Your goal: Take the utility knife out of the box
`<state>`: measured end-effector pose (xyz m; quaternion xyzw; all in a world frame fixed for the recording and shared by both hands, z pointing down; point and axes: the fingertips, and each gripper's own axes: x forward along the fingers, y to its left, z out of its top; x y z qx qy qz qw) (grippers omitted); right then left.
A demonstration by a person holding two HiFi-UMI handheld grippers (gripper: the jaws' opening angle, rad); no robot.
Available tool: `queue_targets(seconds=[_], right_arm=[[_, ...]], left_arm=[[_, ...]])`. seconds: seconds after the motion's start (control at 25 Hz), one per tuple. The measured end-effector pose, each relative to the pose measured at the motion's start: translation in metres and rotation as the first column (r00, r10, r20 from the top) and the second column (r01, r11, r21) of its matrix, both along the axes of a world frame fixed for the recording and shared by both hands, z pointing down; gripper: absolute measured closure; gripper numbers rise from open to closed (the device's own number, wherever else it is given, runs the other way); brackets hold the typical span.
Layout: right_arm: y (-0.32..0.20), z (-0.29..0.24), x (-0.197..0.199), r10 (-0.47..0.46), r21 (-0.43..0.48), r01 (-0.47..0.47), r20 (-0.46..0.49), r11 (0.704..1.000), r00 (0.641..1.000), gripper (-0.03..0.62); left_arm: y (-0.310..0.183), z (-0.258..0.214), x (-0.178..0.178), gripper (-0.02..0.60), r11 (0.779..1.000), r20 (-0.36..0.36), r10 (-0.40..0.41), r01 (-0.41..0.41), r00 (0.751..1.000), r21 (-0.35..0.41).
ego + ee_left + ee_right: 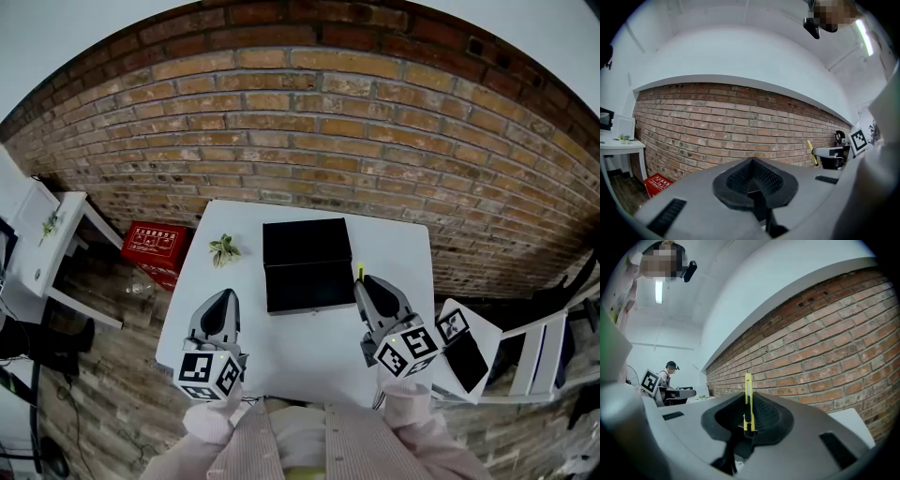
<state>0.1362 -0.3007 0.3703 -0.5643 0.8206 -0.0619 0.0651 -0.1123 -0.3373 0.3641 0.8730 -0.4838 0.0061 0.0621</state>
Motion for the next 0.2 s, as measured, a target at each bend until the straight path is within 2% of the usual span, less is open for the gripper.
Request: queue_targets(seconds=[0.2], right_arm=[[0.0019,0.0026,-0.0013,0.003,0.001,-0.003,-0.01,1.0,1.0,0.542]], left_arm=[[0.002,0.0015,-0.0014,0.589,1.0,0.0,-0.001,0.001,1.0,-0.001]])
